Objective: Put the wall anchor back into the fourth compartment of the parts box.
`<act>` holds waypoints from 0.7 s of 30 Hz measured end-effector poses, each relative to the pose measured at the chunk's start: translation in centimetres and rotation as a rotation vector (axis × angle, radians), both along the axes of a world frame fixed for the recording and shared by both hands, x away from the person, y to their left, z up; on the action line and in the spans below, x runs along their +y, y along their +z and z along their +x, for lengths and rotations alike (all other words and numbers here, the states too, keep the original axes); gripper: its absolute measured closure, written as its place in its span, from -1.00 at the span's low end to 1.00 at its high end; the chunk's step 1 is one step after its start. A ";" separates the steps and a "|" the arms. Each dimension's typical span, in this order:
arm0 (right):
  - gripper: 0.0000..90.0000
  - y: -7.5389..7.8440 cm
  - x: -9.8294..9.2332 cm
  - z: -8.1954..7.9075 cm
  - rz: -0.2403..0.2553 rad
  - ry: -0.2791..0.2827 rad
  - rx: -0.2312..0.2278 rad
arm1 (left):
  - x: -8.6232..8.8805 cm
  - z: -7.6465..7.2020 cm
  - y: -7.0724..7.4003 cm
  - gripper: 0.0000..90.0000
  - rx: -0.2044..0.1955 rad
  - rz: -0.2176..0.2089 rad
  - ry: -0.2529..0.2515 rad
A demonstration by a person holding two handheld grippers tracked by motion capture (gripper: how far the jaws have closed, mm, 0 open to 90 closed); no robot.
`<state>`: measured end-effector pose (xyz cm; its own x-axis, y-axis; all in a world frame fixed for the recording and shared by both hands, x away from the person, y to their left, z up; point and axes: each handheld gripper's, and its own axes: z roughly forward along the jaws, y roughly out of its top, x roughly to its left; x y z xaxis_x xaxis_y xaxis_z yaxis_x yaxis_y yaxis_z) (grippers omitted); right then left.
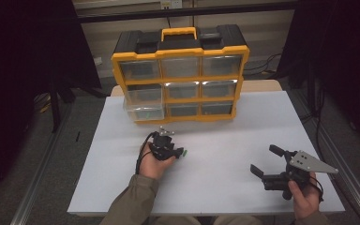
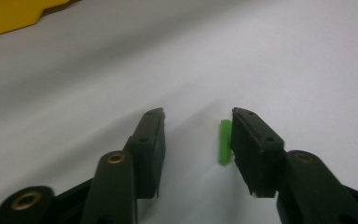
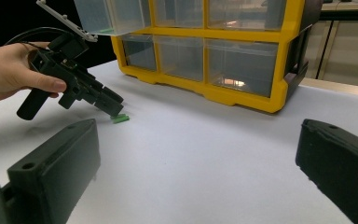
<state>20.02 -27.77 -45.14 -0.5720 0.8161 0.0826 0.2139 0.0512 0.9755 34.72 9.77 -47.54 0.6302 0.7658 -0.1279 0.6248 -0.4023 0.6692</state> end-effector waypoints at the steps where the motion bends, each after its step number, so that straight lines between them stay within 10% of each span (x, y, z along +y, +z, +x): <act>1: -1.00 0.0 0.0 0.0 0.001 0.001 -0.001 | 0.1 0.0 0.1 0.29 0.001 0.005 -0.007; 21: -1.00 0.0 0.0 0.0 0.000 0.000 0.004 | -0.6 0.3 0.7 0.89 0.082 0.044 -0.009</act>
<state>20.00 -27.75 -45.13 -0.5716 0.8161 0.0848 0.2180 0.0514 0.9746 35.01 9.19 -46.83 0.6255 0.7666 -0.1453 0.6731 -0.4360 0.5974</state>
